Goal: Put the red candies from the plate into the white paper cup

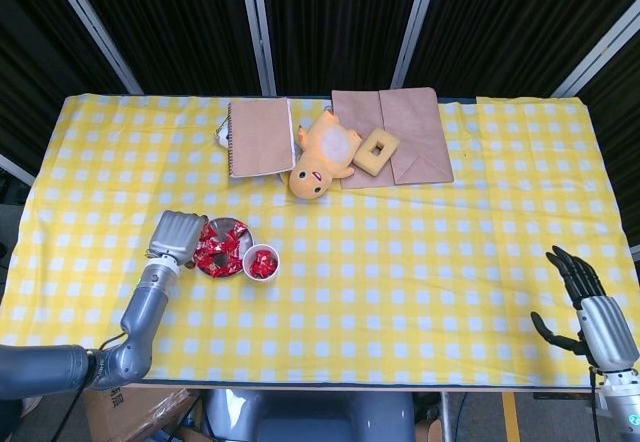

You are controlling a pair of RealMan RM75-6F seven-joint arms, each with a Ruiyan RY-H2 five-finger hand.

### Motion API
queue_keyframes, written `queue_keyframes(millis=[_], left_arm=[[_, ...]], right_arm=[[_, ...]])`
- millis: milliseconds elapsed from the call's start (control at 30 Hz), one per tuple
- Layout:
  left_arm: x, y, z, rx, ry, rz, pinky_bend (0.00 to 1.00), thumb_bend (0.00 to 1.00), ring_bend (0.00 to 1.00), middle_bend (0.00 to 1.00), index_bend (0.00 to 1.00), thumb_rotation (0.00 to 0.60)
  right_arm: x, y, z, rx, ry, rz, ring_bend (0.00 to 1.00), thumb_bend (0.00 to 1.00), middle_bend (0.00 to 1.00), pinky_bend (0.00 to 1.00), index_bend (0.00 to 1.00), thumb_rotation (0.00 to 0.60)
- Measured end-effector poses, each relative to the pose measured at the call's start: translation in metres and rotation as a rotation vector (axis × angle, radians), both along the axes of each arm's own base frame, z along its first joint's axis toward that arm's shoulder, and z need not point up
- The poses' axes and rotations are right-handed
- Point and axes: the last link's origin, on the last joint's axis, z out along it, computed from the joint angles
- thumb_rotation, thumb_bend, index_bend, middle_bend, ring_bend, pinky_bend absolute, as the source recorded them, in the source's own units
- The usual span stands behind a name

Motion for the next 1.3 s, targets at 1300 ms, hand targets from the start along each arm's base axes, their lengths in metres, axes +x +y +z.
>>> queue_keyframes(millis=[1300], left_arm=[[0.005,0.005,-0.036,-0.028,0.036,0.002,0.95,0.38,0.94,0.5,0.5,0.6]], right_arm=[[0.0,-0.001,0.001,-0.003,-0.011,-0.002,0.0,0.42,0.0,0.0,0.0,0.6]])
